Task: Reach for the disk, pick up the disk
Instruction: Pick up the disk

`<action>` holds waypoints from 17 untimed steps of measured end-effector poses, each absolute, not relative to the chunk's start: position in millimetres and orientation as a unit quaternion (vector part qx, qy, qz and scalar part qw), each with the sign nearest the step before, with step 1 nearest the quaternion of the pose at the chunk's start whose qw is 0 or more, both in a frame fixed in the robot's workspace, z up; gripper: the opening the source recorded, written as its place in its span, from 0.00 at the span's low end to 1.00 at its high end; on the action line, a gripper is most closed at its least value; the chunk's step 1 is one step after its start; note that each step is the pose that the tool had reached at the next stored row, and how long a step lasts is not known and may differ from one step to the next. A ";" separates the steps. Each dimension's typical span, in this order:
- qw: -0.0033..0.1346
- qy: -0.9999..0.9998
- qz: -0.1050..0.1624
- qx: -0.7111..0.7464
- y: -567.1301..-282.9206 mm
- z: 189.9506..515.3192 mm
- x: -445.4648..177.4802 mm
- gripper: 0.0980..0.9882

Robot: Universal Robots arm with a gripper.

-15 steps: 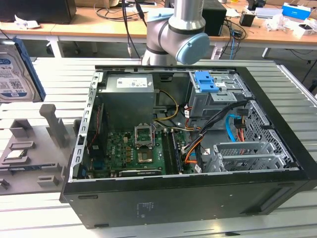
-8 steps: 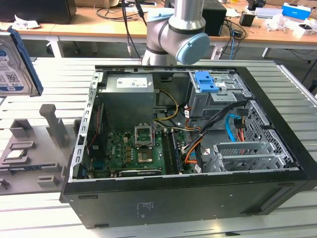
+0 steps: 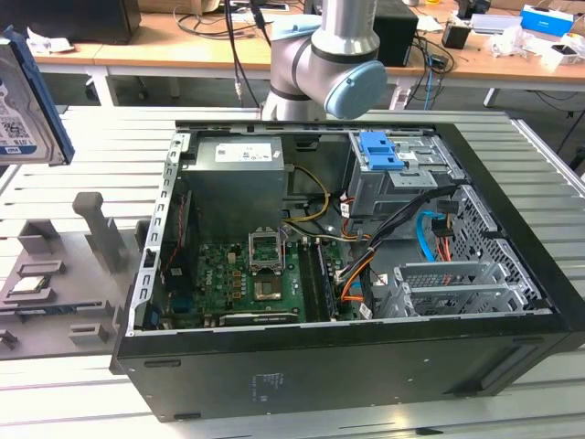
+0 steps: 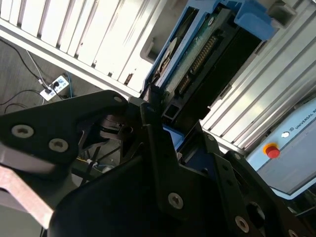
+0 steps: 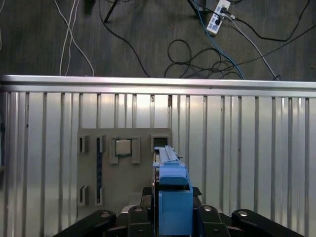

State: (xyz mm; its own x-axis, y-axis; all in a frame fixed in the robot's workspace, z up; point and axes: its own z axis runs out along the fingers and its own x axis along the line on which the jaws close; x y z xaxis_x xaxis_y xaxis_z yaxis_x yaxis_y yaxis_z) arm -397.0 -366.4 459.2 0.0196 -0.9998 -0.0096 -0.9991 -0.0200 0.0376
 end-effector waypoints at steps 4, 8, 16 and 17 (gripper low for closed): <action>0.010 -0.700 -0.017 0.714 -366.4 468.5 -396.8 0.30; 0.010 -0.700 -0.017 0.714 -366.3 476.8 -396.7 0.30; 0.010 -0.700 -0.017 0.714 -366.3 493.7 -396.3 0.30; 0.010 -0.700 -0.017 0.714 -366.3 495.6 -396.3 0.30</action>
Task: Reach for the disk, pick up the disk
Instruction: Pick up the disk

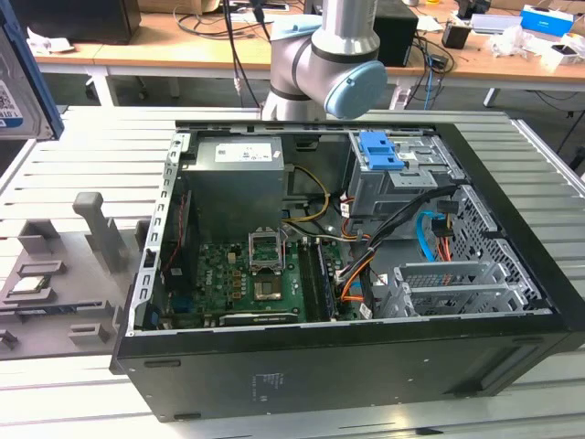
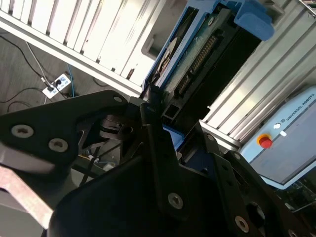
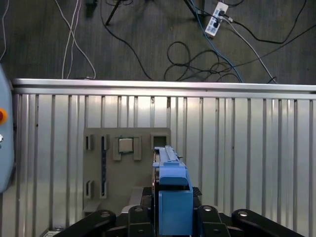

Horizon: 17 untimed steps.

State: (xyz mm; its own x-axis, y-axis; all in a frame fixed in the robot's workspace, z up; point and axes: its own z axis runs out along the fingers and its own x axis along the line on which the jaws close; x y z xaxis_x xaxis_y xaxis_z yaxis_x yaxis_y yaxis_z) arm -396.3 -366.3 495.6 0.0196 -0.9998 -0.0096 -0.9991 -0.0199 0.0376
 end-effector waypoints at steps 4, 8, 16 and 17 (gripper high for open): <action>0.010 -0.700 -0.017 0.714 -366.2 505.2 -396.0 0.30; 0.010 -0.700 -0.017 0.714 -366.2 515.7 -395.8 0.30; 0.010 -0.700 -0.017 0.714 -366.1 531.4 -395.4 0.30; 0.010 -0.700 -0.017 0.714 -366.1 533.1 -395.3 0.30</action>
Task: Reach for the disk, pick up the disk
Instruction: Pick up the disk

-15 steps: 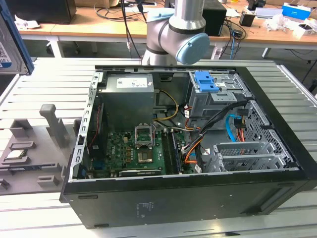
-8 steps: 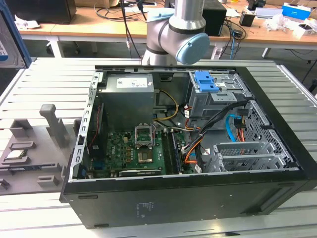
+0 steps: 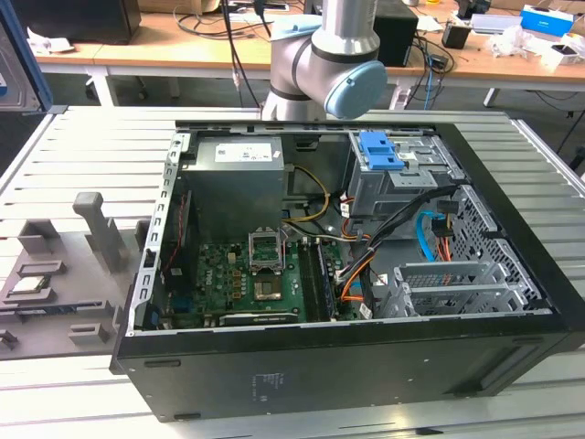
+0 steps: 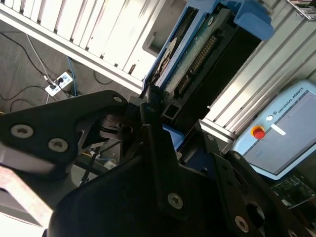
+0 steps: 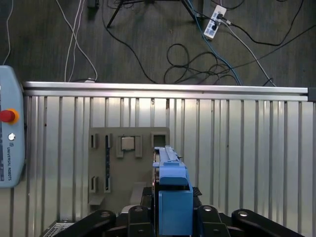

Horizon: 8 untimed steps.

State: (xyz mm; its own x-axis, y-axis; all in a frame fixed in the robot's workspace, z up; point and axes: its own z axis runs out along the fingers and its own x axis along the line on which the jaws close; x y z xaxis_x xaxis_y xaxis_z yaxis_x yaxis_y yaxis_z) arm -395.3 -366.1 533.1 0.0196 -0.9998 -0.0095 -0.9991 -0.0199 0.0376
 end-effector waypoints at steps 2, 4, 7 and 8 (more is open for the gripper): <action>0.010 -0.700 -0.017 0.714 -366.1 537.9 -395.1 0.30; 0.010 -0.700 -0.017 0.714 -366.2 541.4 -395.0 0.30; 0.010 -0.700 -0.017 0.714 -366.1 546.6 -394.8 0.30; 0.010 -0.700 -0.017 0.714 -366.1 548.1 -394.7 0.30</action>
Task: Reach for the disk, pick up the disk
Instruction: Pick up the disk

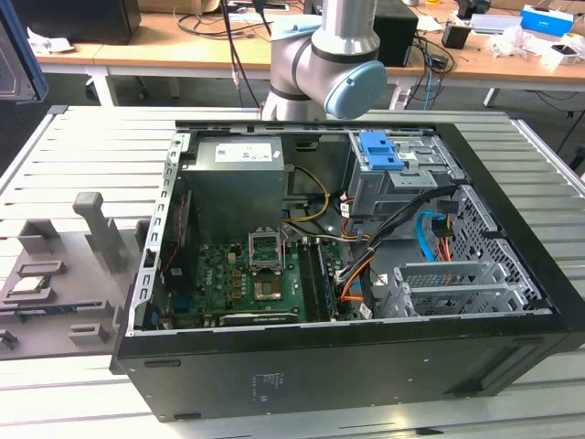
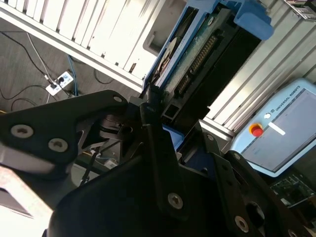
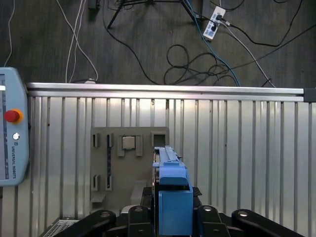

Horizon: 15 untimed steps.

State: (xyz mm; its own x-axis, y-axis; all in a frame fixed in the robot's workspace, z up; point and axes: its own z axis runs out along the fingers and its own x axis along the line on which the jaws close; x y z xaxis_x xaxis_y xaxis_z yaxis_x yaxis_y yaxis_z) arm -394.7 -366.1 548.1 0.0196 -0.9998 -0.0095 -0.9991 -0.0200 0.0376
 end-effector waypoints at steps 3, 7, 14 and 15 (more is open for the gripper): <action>0.010 -0.700 -0.017 0.714 -366.1 553.8 -394.6 0.30; 0.010 -0.700 -0.017 0.714 -366.1 558.6 -394.4 0.30; 0.010 -0.700 -0.017 0.714 -366.1 558.6 -388.9 0.30; 0.011 -0.700 -0.017 0.714 -366.1 558.6 -386.1 0.30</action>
State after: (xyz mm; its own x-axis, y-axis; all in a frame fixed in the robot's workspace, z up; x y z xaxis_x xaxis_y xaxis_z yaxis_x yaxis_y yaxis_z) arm -386.1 -366.1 558.6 0.0195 -0.9998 -0.0092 -0.9991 -0.0199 0.0385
